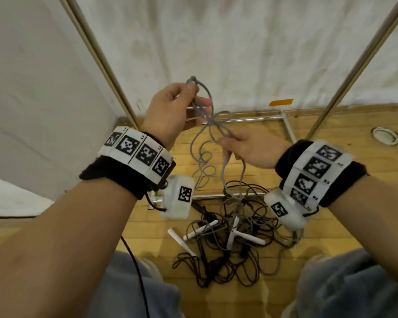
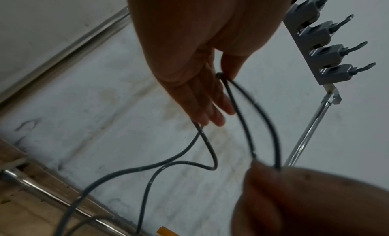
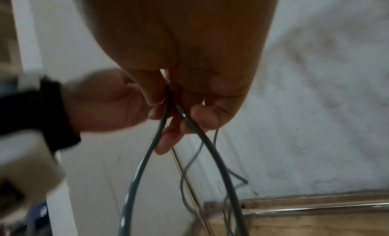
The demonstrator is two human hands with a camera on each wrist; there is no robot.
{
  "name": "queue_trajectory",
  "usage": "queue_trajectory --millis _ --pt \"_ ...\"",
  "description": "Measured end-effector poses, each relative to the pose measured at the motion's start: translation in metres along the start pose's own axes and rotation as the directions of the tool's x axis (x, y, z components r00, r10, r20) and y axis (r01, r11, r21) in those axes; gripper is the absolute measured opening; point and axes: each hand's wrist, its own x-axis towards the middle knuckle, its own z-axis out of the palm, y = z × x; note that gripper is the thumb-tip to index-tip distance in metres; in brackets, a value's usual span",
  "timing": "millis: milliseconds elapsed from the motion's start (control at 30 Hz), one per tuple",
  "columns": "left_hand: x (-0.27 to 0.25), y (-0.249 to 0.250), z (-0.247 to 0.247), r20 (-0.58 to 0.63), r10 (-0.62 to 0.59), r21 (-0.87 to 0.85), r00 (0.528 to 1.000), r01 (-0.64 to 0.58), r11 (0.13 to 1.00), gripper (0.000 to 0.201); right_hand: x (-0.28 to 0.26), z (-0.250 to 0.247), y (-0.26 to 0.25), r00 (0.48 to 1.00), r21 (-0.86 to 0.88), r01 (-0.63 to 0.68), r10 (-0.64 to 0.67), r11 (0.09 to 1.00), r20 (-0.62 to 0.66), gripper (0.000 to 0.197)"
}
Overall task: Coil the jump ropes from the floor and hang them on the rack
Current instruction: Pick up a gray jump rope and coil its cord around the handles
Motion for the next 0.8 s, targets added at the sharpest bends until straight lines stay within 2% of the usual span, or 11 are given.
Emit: queue_trajectory --millis 67,100,167,200,300,400,567,633,700,733,800 --pt "-0.004 0.002 -0.001 0.15 -0.13 0.027 0.98 0.127 0.992 0.022 -0.002 -0.011 -0.006 0.998 0.286 0.02 -0.001 0.958 -0.069 0.041" --pt "-0.008 0.001 0.0 0.255 -0.2 0.107 0.946 0.178 0.978 0.025 -0.004 -0.016 -0.01 0.993 0.433 0.035 0.018 0.901 -0.117 0.037" --pt "-0.019 -0.004 0.01 0.416 -0.305 0.349 0.857 0.159 0.923 0.023 -0.008 -0.022 -0.016 0.98 0.619 0.082 0.049 0.781 -0.192 0.033" --pt "-0.026 -0.008 0.017 0.437 -0.33 0.44 0.837 0.121 0.89 0.018 -0.01 -0.025 -0.019 0.975 0.672 0.108 0.054 0.733 -0.215 0.032" --pt "-0.039 -0.017 0.037 0.437 -0.27 0.436 0.858 0.06 0.898 0.005 -0.015 -0.038 -0.025 0.955 0.749 0.171 0.079 0.64 -0.286 0.028" --pt "-0.048 -0.022 0.046 0.424 -0.223 0.309 0.878 0.091 0.947 0.016 -0.02 -0.052 -0.028 0.919 0.762 0.223 0.129 0.608 -0.372 0.026" --pt "-0.051 -0.023 0.044 0.334 -0.12 0.375 0.935 -0.015 0.927 0.02 -0.022 -0.061 -0.027 0.87 0.792 0.299 0.189 0.533 -0.456 0.022" --pt "-0.048 -0.017 0.037 0.299 -0.042 0.331 0.953 -0.062 0.942 0.021 -0.02 -0.06 -0.026 0.888 0.837 0.288 0.198 0.466 -0.416 0.021" --pt "-0.045 -0.01 0.029 0.249 0.031 0.28 0.968 -0.103 0.954 0.022 -0.02 -0.055 -0.024 0.939 0.883 0.198 0.175 0.425 -0.295 0.015" --pt "-0.045 -0.008 0.026 0.224 0.058 0.246 0.973 -0.114 0.963 0.023 -0.022 -0.05 -0.022 0.962 0.897 0.136 0.159 0.421 -0.22 0.011" --pt "-0.043 -0.005 0.021 0.183 0.099 0.189 0.978 -0.133 0.973 0.024 -0.026 -0.034 -0.017 0.99 0.884 0.005 0.125 0.468 -0.072 0.022"
